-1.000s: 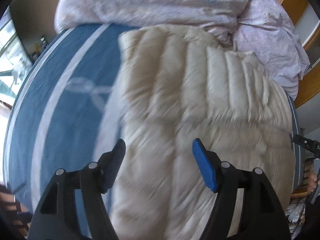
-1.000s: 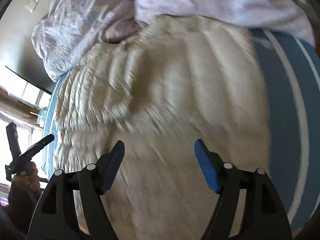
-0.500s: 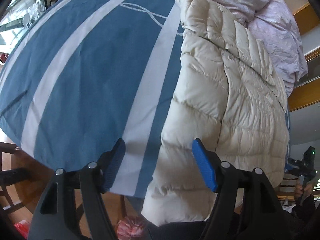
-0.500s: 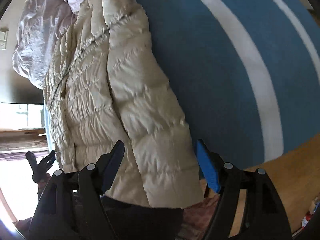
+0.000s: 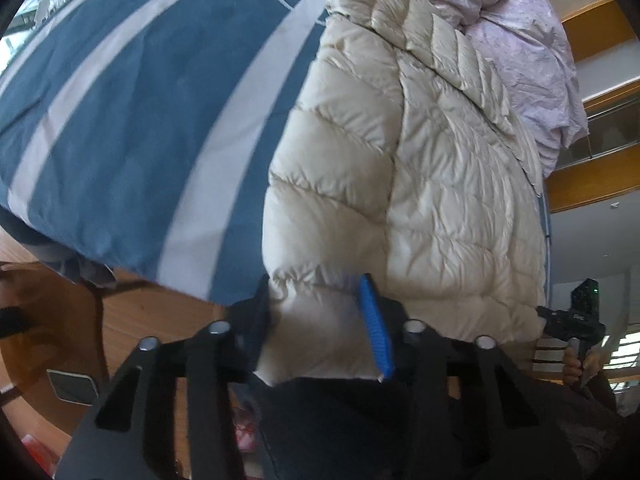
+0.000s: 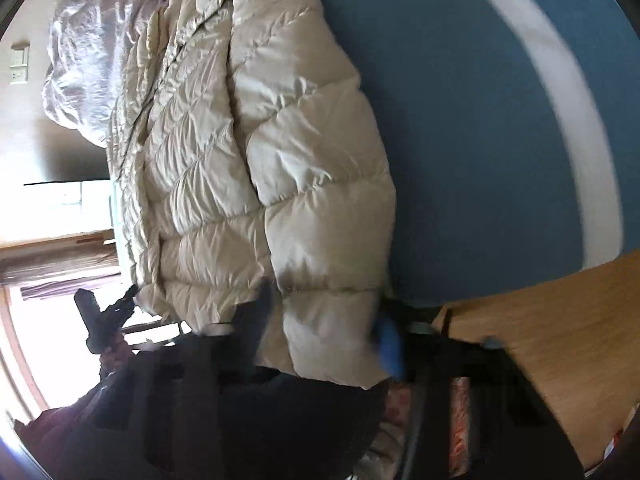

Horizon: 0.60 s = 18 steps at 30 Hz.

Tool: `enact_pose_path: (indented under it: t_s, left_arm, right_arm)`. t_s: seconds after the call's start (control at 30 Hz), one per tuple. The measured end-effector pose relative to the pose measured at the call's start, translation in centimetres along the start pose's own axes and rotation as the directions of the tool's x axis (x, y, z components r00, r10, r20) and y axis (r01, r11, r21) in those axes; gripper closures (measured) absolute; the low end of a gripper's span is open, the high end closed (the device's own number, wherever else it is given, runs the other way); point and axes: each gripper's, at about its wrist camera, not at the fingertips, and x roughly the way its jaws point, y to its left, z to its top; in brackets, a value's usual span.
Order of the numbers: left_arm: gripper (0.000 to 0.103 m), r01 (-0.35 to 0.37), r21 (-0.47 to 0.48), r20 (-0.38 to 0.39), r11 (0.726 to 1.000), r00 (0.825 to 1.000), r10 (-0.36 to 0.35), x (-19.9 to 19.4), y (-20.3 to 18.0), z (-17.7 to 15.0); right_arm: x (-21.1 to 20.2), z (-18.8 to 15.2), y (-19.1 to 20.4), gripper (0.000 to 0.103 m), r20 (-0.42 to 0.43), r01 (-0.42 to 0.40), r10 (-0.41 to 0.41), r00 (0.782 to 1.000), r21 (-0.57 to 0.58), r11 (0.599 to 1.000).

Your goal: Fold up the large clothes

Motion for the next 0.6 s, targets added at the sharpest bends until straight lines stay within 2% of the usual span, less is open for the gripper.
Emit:
enact_pose_path:
  t_s: [0.03, 0.07, 0.17, 0.37, 0.53, 0.6]
  left_arm:
    - [0.079, 0.009, -0.005, -0.001, 1.0, 1.0, -0.009, 0.0, -0.1, -0.2]
    - [0.086, 0.014, -0.007, 0.003, 1.0, 1.0, -0.014, -0.2, -0.2, -0.2]
    - [0.096, 0.011, 0.009, 0.039, 1.0, 0.999, -0.011, -1.3, -1.0, 0.3]
    - [0.099, -0.031, 0.053, 0.178, 0.998, 0.984, 0.021, -4.7, -3.1, 3.9]
    - [0.099, -0.084, 0.077, 0.279, 0.994, 0.958, 0.059, -6.7, -4.9, 8.3]
    - [0.099, -0.095, 0.085, 0.321, 0.992, 0.945, 0.063, -7.5, -5.9, 10.4]
  right_arm:
    - [0.0, 0.0, 0.5, 0.087, 0.01, -0.023, 0.023, 1.0, -0.01, 1.0]
    - [-0.2, 0.2, 1.0, 0.09, 0.024, -0.039, 0.04, 0.999, -0.022, 0.999]
    - [-1.9, 1.1, 2.6, 0.094, 0.089, -0.062, 0.067, 0.994, -0.066, 0.996]
    - [-6.3, 3.9, 5.5, 0.095, 0.25, -0.079, 0.112, 0.962, -0.139, 0.987]
    - [-9.6, 7.1, 7.8, 0.095, 0.363, -0.066, 0.13, 0.923, -0.182, 0.981]
    - [-10.7, 8.6, 9.1, 0.095, 0.414, -0.051, 0.129, 0.901, -0.196, 0.979]
